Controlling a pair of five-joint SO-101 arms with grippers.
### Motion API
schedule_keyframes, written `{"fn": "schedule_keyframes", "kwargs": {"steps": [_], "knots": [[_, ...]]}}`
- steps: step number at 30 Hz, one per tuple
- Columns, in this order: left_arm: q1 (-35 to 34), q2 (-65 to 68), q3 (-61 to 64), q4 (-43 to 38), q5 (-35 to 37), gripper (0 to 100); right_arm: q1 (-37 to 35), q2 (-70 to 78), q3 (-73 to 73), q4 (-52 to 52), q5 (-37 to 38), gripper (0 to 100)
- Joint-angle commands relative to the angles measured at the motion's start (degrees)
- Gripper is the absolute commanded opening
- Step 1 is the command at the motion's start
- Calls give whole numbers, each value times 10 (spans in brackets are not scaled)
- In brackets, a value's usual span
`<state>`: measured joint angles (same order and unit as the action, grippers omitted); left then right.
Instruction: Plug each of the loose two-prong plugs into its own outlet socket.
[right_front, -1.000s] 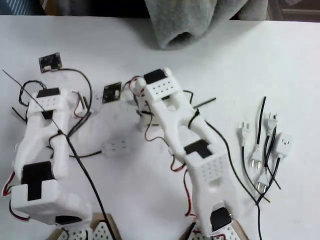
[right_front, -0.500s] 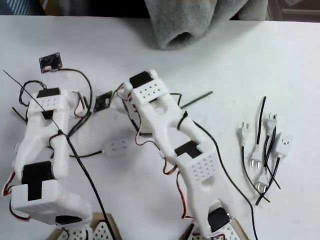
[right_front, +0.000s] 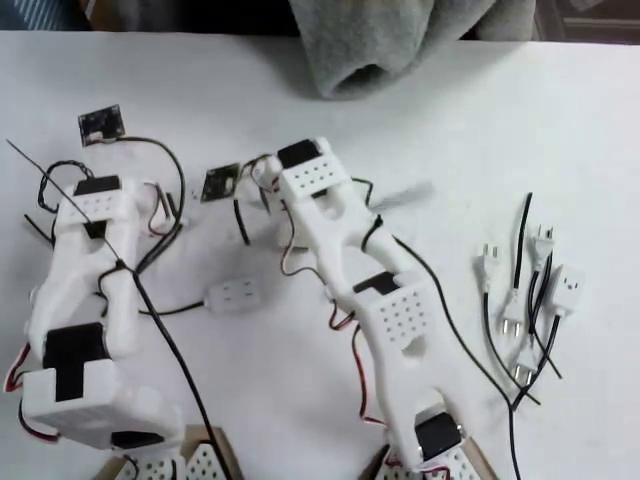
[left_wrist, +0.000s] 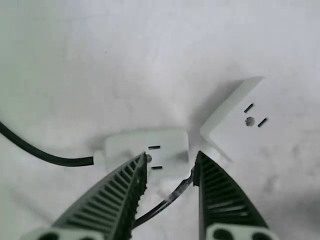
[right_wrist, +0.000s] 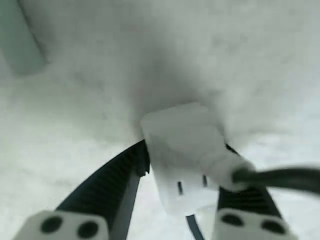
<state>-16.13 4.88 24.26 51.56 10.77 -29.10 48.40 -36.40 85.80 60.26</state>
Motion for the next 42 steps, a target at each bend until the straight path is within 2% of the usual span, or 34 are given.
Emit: {"fn": "schedule_keyframes", "kwargs": {"steps": [1,8,11,15,19,21,23,25,27,38,42], "knots": [[-1,-32,-2,-9,5,169,20,-4,-76,22,-4,82],[-1,-32,-2,-9,5,169,82,0,-228,11,-4,80],[0,-32,-2,-9,5,169,117,0,-254,-44,-15,80],[0,-32,-2,-9,5,169,157,15,-252,-152,-76,80],[0,-31,-2,-9,5,169,167,75,-258,-203,-83,81],[0,-31,-2,-9,5,169,167,103,-258,-225,-84,108],[0,-31,-2,-10,5,169,171,120,-262,-230,-111,190],[0,-30,1,-20,5,169,176,120,-273,-228,-164,287],[0,-30,2,-21,5,169,186,115,-298,-219,-190,335],[0,-29,-1,-21,5,169,256,16,-589,0,-189,330],[0,-29,-1,-21,5,169,310,-42,-576,49,-190,330]]}}
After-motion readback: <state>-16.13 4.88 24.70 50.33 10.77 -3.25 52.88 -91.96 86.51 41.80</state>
